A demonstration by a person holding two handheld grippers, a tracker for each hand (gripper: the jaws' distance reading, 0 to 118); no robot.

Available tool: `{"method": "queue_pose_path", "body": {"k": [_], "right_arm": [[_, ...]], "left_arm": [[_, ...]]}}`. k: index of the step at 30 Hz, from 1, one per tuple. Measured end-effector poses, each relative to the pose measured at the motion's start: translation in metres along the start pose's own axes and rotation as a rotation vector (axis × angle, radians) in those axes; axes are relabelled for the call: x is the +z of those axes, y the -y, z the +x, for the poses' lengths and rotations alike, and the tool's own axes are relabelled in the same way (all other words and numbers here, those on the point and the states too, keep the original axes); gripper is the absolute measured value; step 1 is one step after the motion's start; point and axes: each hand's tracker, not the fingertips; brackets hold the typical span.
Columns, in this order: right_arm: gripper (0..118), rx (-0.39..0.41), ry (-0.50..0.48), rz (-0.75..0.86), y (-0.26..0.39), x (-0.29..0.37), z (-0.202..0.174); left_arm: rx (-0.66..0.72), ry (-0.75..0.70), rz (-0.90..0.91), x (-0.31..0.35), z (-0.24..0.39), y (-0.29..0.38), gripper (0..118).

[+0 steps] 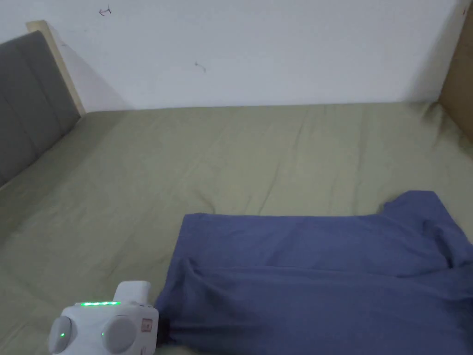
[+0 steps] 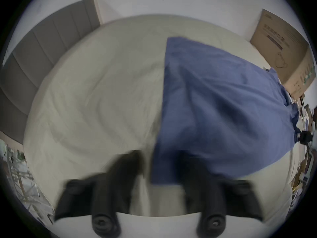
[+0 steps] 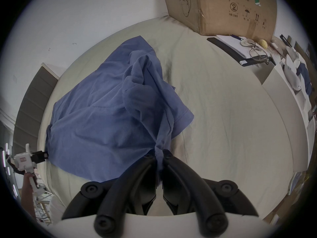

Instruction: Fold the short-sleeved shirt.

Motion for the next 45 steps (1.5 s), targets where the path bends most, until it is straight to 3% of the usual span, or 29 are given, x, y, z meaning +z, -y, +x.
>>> {"method": "queue_pose_path", "body": {"k": [1,6,8,14,17,22,26,27,28,29,30,31,32,33,37,38,40,41,43,44,45], "right_arm": [[6,0.009,0.000,-0.001,0.000,0.001,-0.001],[6,0.063,0.035,0.019,-0.004,0.017,0.000],[6,0.073,0.070,0.051,-0.005,0.033,0.006],[6,0.024,0.033,0.040,0.011,0.083,0.036],[6,0.070,0.040,-0.015,0.037,0.103,0.045],[6,0.033,-0.004,-0.131,0.084,0.103,0.061],[6,-0.031,0.038,-0.154,0.097,0.062,0.067],[6,-0.041,0.058,-0.143,0.098,0.058,0.066],[8,-0.054,0.060,-0.128,0.097,0.059,0.067],[20,-0.065,0.065,-0.121,0.094,0.063,0.066],[46,-0.066,0.084,-0.106,0.090,0.068,0.066],[71,-0.048,0.086,-0.088,0.088,0.074,0.064],[97,-0.022,0.094,-0.061,0.085,0.081,0.061],[112,-0.005,0.106,-0.023,0.082,0.088,0.056],[115,0.016,0.021,0.163,0.069,0.132,0.018],[113,0.011,-0.015,0.208,0.067,0.143,0.006],[97,0.000,-0.151,0.400,0.071,0.169,-0.022],[82,0.000,-0.226,0.499,0.075,0.180,-0.035],[23,0.029,-0.267,0.610,0.079,0.191,-0.059],[2,0.053,-0.267,0.651,0.080,0.193,-0.071],[1,0.071,-0.261,0.687,0.080,0.195,-0.080]], "left_arm": [[-0.006,0.038,-0.012,0.002,0.002,0.001,2],[-0.142,-0.048,-0.018,0.008,0.007,-0.006,2],[-0.130,-0.056,0.009,0.024,0.006,-0.009,2],[-0.102,-0.001,0.012,0.069,0.001,0.004,2],[-0.109,0.038,-0.041,0.083,-0.004,0.026,2],[0.023,0.136,-0.136,0.086,-0.018,0.075,2],[0.119,0.166,-0.170,0.062,-0.028,0.093,2],[0.124,0.168,-0.169,0.061,-0.030,0.093,11],[0.114,0.129,-0.169,0.062,-0.033,0.093,33],[0.078,0.063,-0.156,0.065,-0.034,0.092,66],[0.040,0.008,-0.124,0.070,-0.034,0.090,105],[0.016,-0.044,-0.070,0.079,-0.034,0.087,117],[0.007,-0.050,0.013,0.090,-0.036,0.083,118],[0.017,-0.044,0.052,0.103,-0.038,0.077,118],[0.105,0.164,0.217,0.158,-0.032,0.054,118],[0.115,0.222,0.255,0.172,-0.027,0.050,117],[0.095,0.320,0.376,0.203,-0.014,0.049,108],[0.083,0.336,0.461,0.217,-0.006,0.053,91],[0.070,0.339,0.634,0.238,0.010,0.064,13],[0.051,0.329,0.678,0.242,0.017,0.069,0],[0.024,0.317,0.691,0.244,0.025,0.073,0]]}}
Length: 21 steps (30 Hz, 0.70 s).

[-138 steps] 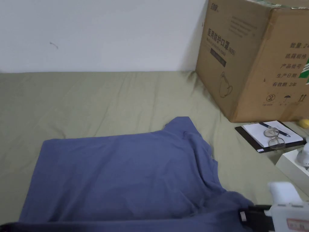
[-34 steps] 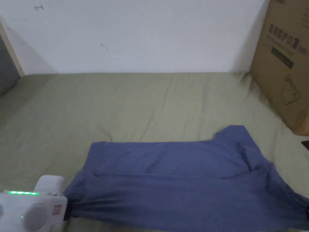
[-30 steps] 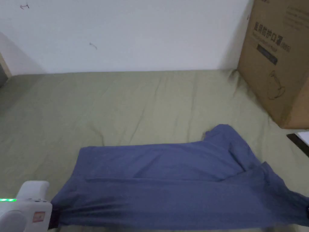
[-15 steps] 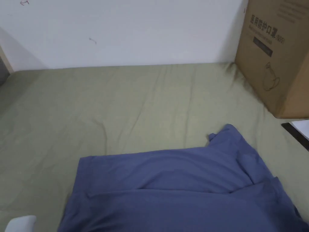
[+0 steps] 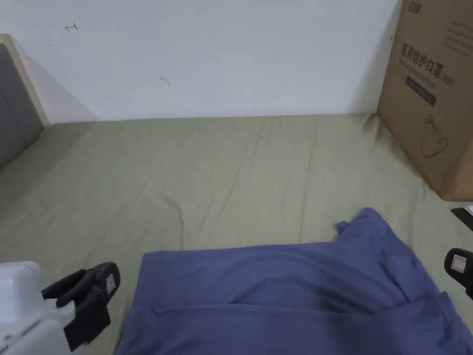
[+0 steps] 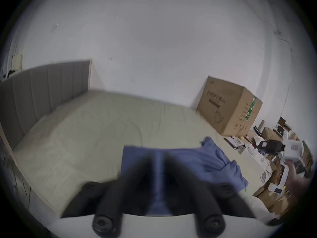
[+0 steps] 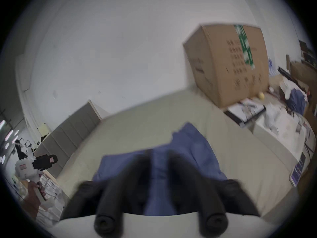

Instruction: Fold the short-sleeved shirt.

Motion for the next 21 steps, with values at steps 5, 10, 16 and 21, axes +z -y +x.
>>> {"method": "queue_pose_path", "body": {"k": [5,10,16,21], "right_arm": [[1,0.111,-0.048,0.050,-0.008,-0.011,-0.023],[1,0.123,-0.049,-0.018,-0.015,-0.034,-0.014],[1,0.084,-0.020,-0.126,-0.002,-0.069,0.004],[1,0.048,-0.011,-0.212,0.014,-0.096,0.013]], "left_arm": [[-0.180,-0.032,0.038,-0.020,0.016,-0.012,0],[-0.112,-0.007,-0.293,-0.146,-0.035,-0.076,0],[0.091,0.004,-0.742,-0.318,-0.119,-0.052,30],[0.057,-0.064,-0.789,-0.368,-0.133,-0.007,114]]}}
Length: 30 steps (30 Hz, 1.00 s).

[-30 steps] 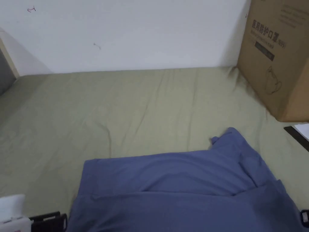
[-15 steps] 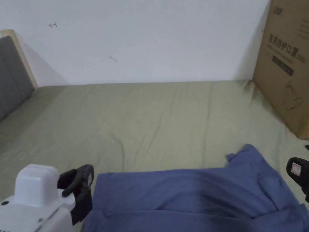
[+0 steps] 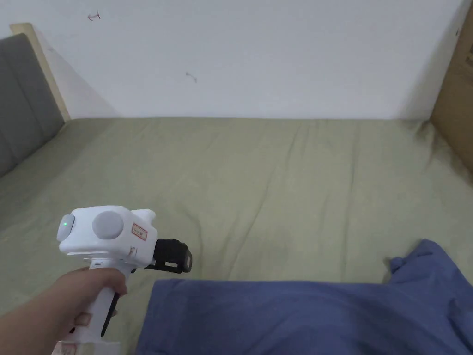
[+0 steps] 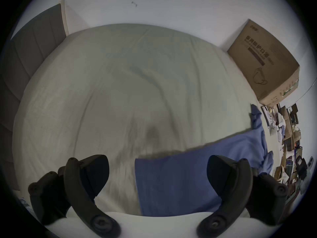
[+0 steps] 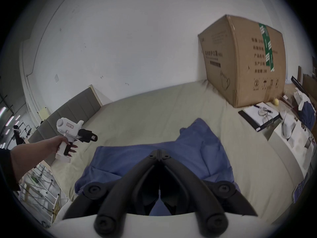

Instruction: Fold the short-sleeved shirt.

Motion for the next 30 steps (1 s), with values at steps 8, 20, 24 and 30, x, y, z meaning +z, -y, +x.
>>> {"method": "queue_pose_path", "body": {"k": [8,20,24,30], "right_arm": [[1,0.030,-0.009,-0.093,0.010,-0.026,-0.003],[1,-0.048,-0.026,0.119,-0.059,-0.052,0.040],[0,-0.128,-0.010,-0.230,-0.119,-0.141,0.091],[115,-0.075,0.208,-0.537,-0.114,-0.248,0.128]], "left_arm": [[-0.051,-0.117,-0.123,-0.051,-0.006,0.022,100],[-0.155,-0.053,0.132,0.012,0.024,0.032,2],[-0.187,-0.030,0.223,0.051,0.045,0.046,2],[-0.165,0.011,0.256,0.075,0.050,0.052,2]]}}
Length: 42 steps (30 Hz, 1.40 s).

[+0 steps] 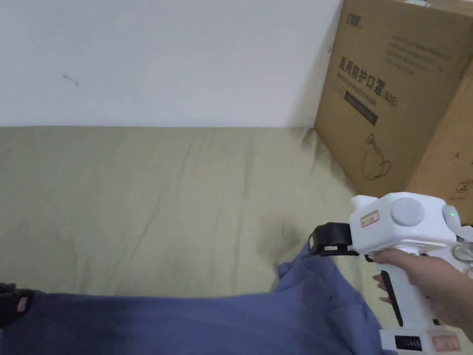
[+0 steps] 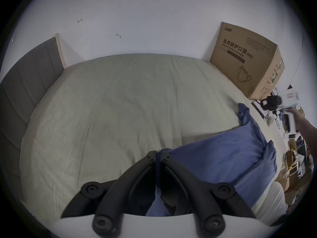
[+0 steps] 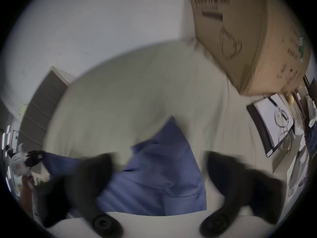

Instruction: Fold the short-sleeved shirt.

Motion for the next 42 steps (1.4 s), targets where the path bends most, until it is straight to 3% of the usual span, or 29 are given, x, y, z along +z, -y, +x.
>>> {"method": "queue_pose_path", "body": {"k": [1,3,5,6,9,11,15,23,27,29,34,42], "right_arm": [[109,-0.026,0.032,0.020,-0.001,-0.003,0.004],[108,-0.053,0.061,-0.037,-0.003,-0.038,0.017],[107,-0.040,0.093,-0.114,-0.001,-0.062,0.025],[99,-0.032,0.111,-0.125,0.002,-0.068,0.028],[55,-0.016,0.156,-0.121,0.015,-0.065,0.020],[0,-0.026,0.115,-0.084,0.016,-0.049,0.021],[0,-0.010,-0.028,-0.023,0.020,-0.011,0.019],[0,-0.031,-0.058,0.255,0.020,0.069,0.020],[0,0.006,0.024,0.402,0.028,0.090,0.009],[0,-0.013,0.016,0.462,0.037,0.099,0.008],[0,-0.010,0.023,0.402,0.095,0.099,0.018],[0,-0.069,0.015,0.156,0.240,0.095,0.058]], "left_arm": [[0.006,0.004,-0.006,0.000,0.000,0.000,2],[0.012,0.002,-0.019,0.000,0.001,0.000,2],[0.014,-0.004,-0.030,-0.004,-0.003,-0.001,2],[0.015,-0.007,-0.034,-0.005,-0.004,-0.001,2],[0.023,-0.017,-0.054,-0.010,-0.009,0.001,2],[0.029,-0.018,-0.070,-0.014,-0.012,0.003,2],[0.051,-0.021,-0.093,-0.020,-0.015,0.011,2],[0.040,-0.099,0.018,-0.015,-0.018,-0.002,2],[0.054,-0.085,0.095,-0.014,-0.014,-0.017,2],[0.060,-0.063,0.128,-0.010,-0.011,-0.021,2],[0.079,-0.038,0.085,-0.002,-0.013,0.008,2],[0.165,0.085,-0.137,0.031,-0.017,0.134,2]]}}
